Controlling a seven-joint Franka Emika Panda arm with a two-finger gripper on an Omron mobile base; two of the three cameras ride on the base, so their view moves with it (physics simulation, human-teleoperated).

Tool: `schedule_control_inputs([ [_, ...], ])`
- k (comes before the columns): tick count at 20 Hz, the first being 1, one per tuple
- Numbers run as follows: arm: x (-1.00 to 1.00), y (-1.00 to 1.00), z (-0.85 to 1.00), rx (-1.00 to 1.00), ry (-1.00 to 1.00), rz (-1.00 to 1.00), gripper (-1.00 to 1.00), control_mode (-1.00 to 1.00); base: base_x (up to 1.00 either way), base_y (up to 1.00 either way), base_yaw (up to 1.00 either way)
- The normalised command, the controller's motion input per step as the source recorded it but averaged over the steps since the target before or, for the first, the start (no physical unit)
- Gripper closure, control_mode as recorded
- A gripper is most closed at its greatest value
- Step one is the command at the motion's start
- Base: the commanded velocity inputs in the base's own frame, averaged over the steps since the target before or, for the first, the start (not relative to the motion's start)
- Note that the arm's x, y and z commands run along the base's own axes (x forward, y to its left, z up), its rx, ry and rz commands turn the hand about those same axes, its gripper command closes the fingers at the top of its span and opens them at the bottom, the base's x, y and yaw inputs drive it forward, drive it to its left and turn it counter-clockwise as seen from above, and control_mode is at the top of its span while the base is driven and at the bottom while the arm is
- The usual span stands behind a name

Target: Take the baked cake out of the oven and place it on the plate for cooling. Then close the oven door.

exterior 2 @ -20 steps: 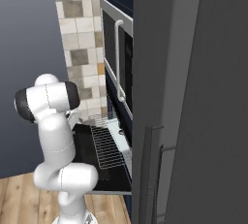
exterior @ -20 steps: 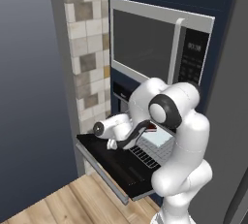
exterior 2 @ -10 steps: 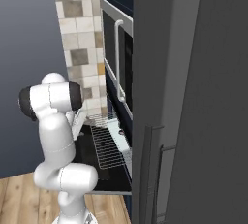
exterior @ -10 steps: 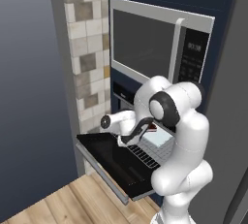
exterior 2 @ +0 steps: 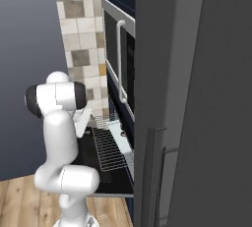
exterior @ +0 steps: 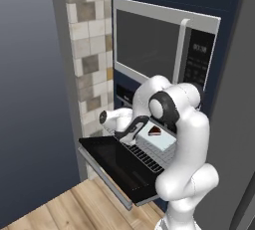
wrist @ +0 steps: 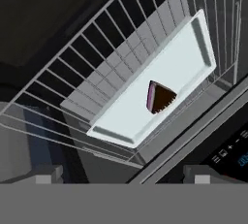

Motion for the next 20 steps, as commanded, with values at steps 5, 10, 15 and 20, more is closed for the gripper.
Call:
schedule_control_inputs([
  [5,0.15,-0.09,-0.12,-0.24,0.11,0.00,-1.00,-1.00,0.00,0.00,0.00],
  [10,0.15,-0.14,-0.19,-0.10,0.09,0.01,-1.00,-1.00,0.00,0.00,0.00],
  [15,0.17,-0.26,-0.19,0.00,0.12,0.00,-1.00,-1.00,0.00,0.00,0.00],
  [20,0.16,-0.33,-0.13,0.00,0.08,0.00,-1.00,-1.00,0.00,0.00,0.00],
])
